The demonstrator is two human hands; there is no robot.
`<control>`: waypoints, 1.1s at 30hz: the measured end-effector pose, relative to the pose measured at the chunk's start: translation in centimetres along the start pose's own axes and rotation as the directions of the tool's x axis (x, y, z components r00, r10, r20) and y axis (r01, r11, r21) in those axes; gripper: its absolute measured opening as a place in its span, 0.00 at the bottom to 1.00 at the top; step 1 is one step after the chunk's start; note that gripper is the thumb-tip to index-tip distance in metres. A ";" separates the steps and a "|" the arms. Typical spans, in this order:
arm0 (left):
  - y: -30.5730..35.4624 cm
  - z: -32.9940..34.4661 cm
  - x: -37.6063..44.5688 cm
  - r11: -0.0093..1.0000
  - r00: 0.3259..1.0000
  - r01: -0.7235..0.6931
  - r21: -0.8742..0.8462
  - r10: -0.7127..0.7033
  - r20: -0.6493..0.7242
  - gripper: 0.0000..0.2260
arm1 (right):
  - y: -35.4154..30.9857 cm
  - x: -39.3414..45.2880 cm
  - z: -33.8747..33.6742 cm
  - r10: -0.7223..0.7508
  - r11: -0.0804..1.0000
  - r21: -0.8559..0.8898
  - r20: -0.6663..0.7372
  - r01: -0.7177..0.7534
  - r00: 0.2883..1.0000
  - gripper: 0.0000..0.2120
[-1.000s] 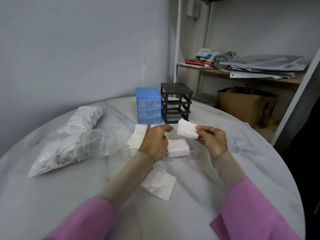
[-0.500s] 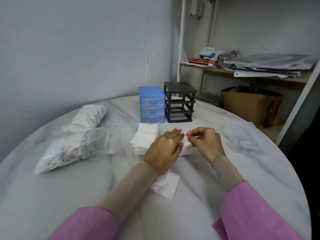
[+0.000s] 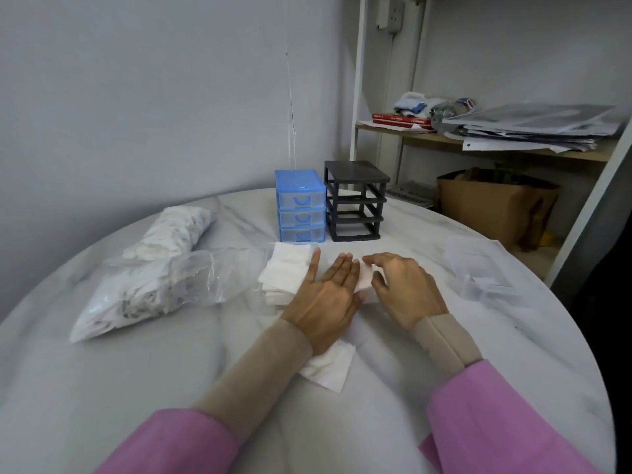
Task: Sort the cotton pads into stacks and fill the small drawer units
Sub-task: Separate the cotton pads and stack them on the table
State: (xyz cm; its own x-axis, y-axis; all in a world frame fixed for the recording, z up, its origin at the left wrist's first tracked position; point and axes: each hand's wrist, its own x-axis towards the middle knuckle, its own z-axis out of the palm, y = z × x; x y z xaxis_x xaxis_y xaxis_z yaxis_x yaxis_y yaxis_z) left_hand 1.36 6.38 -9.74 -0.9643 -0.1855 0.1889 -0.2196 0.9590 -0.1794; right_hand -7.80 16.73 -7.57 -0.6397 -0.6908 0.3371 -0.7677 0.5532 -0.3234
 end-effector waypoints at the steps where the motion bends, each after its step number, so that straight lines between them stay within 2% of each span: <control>1: 0.0 -0.3 -0.1 1.000 1.000 0.021 0.006 -0.021 0.018 0.28 | -0.2 -0.2 0.0 -0.030 0.999 -0.040 0.037 0.032 0.999 0.17; 5: 0.0 -1.2 -0.6 0.999 0.997 0.028 0.017 -0.029 0.066 0.23 | -0.4 -0.5 -0.3 -0.115 0.975 -0.165 0.209 0.151 0.971 0.22; 9: -0.2 -1.3 -0.8 0.998 0.992 0.011 0.067 -0.019 0.122 0.25 | -0.2 -0.7 -0.7 -0.070 0.975 -0.161 0.440 0.155 0.895 0.24; 14: -0.5 -0.7 -0.6 0.989 0.993 -0.060 0.136 0.044 0.113 0.31 | 0.0 -0.9 -0.4 0.002 0.962 -0.231 0.545 0.147 0.839 0.25; 16: -0.6 -0.5 -0.4 0.988 0.993 -0.074 0.137 0.061 0.098 0.39 | -0.1 -0.9 -0.4 0.003 0.956 -0.247 0.540 0.155 0.842 0.25; 18: -0.6 -0.5 -0.4 0.988 0.994 -0.070 0.140 0.057 0.092 0.42 | -0.1 -0.9 -0.4 -0.002 0.957 -0.244 0.533 0.156 0.846 0.25; 22: -0.4 -1.0 -0.7 0.997 0.992 -0.034 0.062 0.025 0.127 0.25 | -0.2 -0.9 -0.3 -0.014 0.965 -0.217 0.519 0.148 0.855 0.25; 25: -0.7 -1.5 -0.8 0.997 0.989 -0.009 -0.082 0.021 0.144 0.23 | -0.3 -0.9 -0.5 -0.058 0.975 -0.164 0.470 0.151 0.881 0.26; 29: -1.7 -2.0 -1.2 0.967 0.999 -0.028 -0.254 0.021 -0.032 0.21 | -0.8 -1.1 -1.2 -0.141 0.972 -0.122 0.388 0.202 0.911 0.28; 33: -2.8 -2.1 -3.0 0.877 0.963 -0.098 -0.471 -0.036 -0.266 0.16 | -1.6 -1.2 -1.5 -0.260 0.959 -0.070 0.167 0.275 0.951 0.22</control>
State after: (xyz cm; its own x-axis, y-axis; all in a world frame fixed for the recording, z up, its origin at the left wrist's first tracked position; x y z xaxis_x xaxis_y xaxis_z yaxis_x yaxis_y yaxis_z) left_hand 5.21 4.75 -7.75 -0.8817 -0.1559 0.4453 -0.0287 0.9598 0.2793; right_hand -5.88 17.35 -6.17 -0.4022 -0.8788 0.2567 -0.9146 0.3731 -0.1558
